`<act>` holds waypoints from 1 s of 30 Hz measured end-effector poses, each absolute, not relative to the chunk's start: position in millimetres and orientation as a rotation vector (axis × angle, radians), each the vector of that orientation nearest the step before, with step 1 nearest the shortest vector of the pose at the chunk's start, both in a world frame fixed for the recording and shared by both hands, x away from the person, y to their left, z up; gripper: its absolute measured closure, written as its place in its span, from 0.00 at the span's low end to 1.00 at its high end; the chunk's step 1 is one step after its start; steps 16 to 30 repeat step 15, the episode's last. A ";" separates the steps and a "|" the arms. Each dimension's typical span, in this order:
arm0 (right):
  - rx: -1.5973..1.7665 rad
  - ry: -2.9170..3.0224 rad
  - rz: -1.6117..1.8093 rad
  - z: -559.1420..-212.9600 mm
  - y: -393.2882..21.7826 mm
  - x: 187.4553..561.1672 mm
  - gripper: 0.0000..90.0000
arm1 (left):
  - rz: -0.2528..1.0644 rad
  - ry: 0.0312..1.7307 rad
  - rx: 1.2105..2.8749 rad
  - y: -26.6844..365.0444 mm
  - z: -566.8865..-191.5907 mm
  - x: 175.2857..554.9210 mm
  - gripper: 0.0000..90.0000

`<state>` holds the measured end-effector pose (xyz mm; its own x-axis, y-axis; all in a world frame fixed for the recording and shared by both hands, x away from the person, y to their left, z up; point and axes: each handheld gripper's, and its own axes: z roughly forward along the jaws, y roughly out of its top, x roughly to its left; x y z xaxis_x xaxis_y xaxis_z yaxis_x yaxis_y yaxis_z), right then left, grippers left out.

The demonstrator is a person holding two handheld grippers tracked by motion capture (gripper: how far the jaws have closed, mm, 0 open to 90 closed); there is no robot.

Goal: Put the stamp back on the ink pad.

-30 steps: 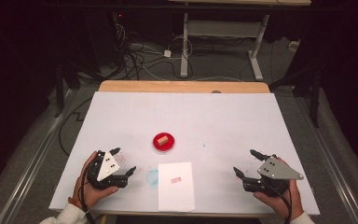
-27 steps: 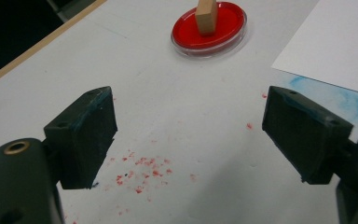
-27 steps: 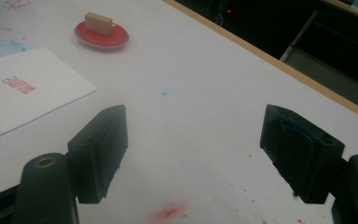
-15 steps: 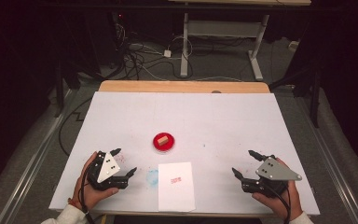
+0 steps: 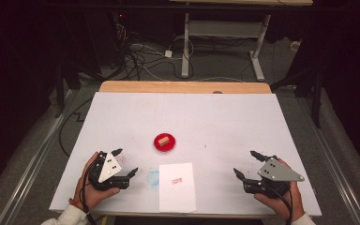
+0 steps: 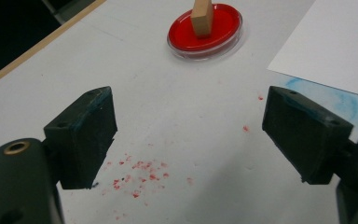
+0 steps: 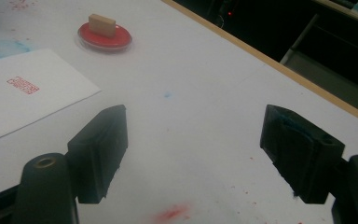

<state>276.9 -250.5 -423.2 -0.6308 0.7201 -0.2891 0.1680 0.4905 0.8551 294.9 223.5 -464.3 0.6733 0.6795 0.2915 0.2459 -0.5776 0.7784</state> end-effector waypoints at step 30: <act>0.743 2.074 1.107 -422.5 -254.6 274.8 0.26 | 0.752 0.700 2.141 217.6 -462.1 297.8 0.19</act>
